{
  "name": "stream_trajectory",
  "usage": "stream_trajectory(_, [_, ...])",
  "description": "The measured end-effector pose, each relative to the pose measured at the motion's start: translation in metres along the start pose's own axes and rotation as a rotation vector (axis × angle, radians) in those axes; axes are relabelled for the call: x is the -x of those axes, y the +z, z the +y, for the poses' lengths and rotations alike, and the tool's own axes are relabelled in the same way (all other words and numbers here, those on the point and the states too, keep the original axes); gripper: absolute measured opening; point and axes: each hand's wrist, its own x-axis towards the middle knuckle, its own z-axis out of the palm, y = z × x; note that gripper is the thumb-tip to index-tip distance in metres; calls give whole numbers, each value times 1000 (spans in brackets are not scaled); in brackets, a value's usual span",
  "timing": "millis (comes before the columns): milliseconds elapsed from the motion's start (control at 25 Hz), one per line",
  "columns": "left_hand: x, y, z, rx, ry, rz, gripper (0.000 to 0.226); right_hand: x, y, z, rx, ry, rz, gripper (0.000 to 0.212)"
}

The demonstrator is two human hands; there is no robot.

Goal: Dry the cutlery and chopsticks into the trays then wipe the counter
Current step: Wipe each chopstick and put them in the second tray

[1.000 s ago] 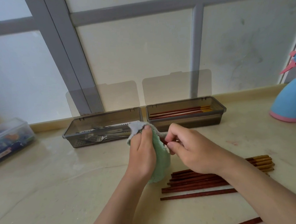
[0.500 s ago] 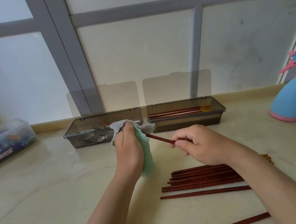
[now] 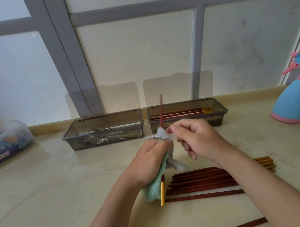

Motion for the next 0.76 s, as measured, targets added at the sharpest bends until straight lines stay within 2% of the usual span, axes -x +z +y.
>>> stream_trajectory(120, [1,6,2,-68,-71,-149,40,-3,11,4,-281,143,-24,26])
stream_trajectory(280, [-2,10,-6,-143,-112,-207,39,-16,-5,10,-401,280,257,22])
stream_trajectory(360, [-2,12,-8,-200,-113,-210,39,-16,-12,12,-412,315,305,22])
stream_trajectory(520, [-2,9,-8,-108,-137,-149,32,-11,-2,3,-440,305,88,15])
stream_trajectory(560, [-2,8,-10,-95,-149,-160,32,-11,-1,3,-446,301,82,14])
stream_trajectory(640, [-2,8,-11,-147,-167,-212,33,-16,-7,4,-489,318,194,15])
stream_trajectory(760, [-4,9,-14,-227,-185,-241,34,-22,-30,7,-627,274,475,8])
